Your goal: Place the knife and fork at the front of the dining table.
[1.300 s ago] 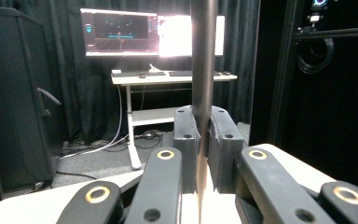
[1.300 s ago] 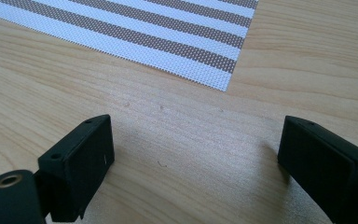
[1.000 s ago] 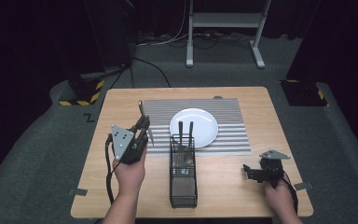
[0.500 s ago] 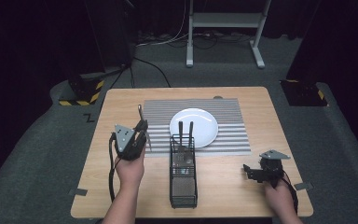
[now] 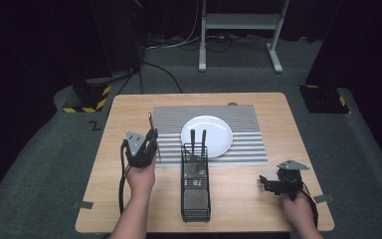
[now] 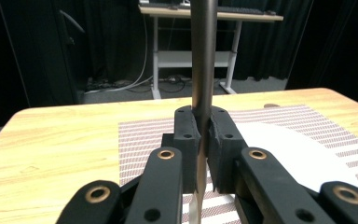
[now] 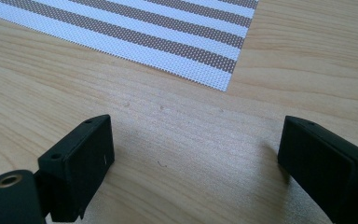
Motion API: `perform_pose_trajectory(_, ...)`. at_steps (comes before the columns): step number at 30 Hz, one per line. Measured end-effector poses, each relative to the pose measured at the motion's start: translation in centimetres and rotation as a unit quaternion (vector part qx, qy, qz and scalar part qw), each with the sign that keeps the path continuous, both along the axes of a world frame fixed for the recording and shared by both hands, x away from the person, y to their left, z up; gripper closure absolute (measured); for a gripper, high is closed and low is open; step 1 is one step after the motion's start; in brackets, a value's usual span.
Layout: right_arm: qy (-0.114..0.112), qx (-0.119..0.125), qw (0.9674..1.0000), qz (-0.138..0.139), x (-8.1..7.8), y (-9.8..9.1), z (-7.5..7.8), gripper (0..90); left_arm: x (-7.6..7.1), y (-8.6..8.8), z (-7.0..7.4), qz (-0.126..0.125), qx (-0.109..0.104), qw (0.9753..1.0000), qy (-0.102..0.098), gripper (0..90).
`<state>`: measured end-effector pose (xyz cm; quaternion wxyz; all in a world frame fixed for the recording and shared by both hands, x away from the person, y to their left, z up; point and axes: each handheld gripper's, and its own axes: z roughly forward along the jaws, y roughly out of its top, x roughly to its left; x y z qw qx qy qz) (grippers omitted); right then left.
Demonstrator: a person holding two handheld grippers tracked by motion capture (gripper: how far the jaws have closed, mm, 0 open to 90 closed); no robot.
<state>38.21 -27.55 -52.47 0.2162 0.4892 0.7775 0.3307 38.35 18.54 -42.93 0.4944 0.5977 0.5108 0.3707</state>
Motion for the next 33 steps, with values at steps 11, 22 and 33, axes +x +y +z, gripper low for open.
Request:
perform_pose_trajectory(11, 0.0, 0.0, 1.0, 0.0, 0.0, 0.0, 0.0, 10.3, 1.5, -0.7, -0.8, 0.004, -0.004, 0.9999, 0.012, 82.8)
perform_pose_trajectory(22, 0.0, 0.0, 1.0, 0.0, 0.0, 0.0, 0.0, 10.3, 4.3, -1.2, -1.3, 0.017, -0.011, 0.9994, 0.028, 83.2)
perform_pose_trajectory(33, 0.0, -0.002, 1.0, 0.0, 0.0, 0.0, 0.0, 10.6, 6.3, -1.7, -1.9, 0.024, -0.011, 0.9987, 0.043, 83.2)
